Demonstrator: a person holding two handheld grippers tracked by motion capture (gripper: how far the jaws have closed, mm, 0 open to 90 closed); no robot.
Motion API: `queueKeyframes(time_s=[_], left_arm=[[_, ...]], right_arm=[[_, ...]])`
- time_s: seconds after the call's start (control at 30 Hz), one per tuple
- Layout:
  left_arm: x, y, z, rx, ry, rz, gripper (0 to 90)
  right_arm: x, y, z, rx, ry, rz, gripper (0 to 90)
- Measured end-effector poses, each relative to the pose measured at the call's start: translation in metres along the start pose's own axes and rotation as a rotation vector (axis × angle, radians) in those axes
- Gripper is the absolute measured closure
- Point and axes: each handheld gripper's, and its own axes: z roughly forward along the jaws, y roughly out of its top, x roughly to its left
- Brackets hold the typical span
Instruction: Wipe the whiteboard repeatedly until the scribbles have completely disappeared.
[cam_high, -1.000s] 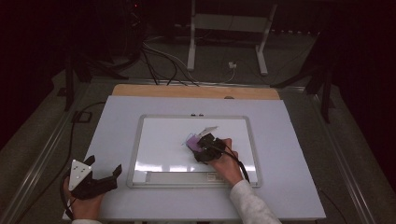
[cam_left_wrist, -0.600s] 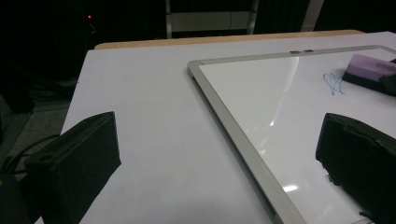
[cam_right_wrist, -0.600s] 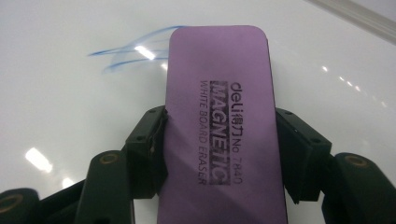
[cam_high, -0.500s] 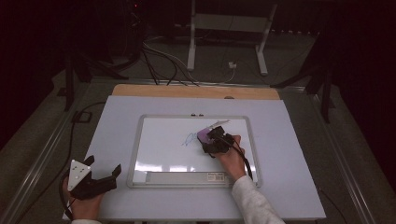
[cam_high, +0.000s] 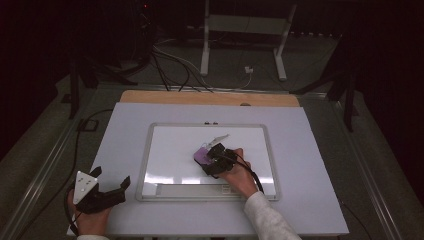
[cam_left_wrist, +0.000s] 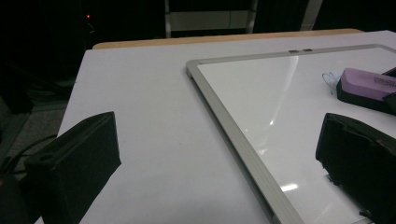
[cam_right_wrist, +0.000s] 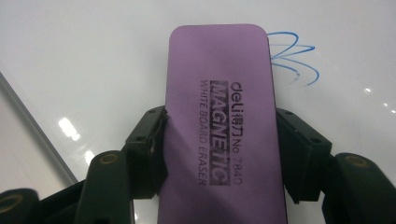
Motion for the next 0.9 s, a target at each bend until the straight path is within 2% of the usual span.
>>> queueKeyframes(time_s=[0.03, 0.13, 0.27, 0.33, 0.53, 0.73, 0.8, 0.87, 0.9], left_arm=[[0.000, 0.000, 0.000, -0.002, 0.000, -0.001, 0.5], [0.000, 0.000, 0.000, -0.005, 0.000, -0.003, 0.5], [0.000, 0.000, -0.001, -0.006, -0.001, -0.003, 0.5], [0.000, 0.000, 0.000, -0.005, -0.001, -0.003, 0.5], [0.000, 0.000, 0.000, -0.005, 0.000, -0.003, 0.5], [0.000, 0.000, 0.000, -0.005, 0.000, -0.002, 0.5], [0.000, 0.000, 0.000, -0.006, 0.000, -0.003, 0.5], [0.000, 0.000, 0.000, -0.005, 0.000, -0.003, 0.5], [0.000, 0.000, 0.000, -0.003, 0.000, -0.002, 0.5]], right_arm=[[-0.003, 0.000, 0.000, -0.003, 0.008, 0.014, 41.2], [-0.015, -0.001, 0.000, -0.011, -0.072, 0.051, 41.2], [-0.036, -0.004, -0.001, -0.024, -0.158, 0.135, 41.2], [-0.044, -0.006, -0.002, -0.031, -0.146, 0.172, 41.1], [-0.047, -0.006, -0.002, -0.035, -0.114, 0.163, 37.0], [-0.046, -0.005, -0.004, -0.071, -0.105, 0.177, 32.0], [-0.047, -0.004, -0.005, -0.075, -0.108, 0.181, 33.1], [-0.047, -0.003, -0.005, -0.074, -0.125, 0.185, 40.5], [-0.047, -0.003, -0.004, -0.074, -0.128, 0.188, 40.9]])
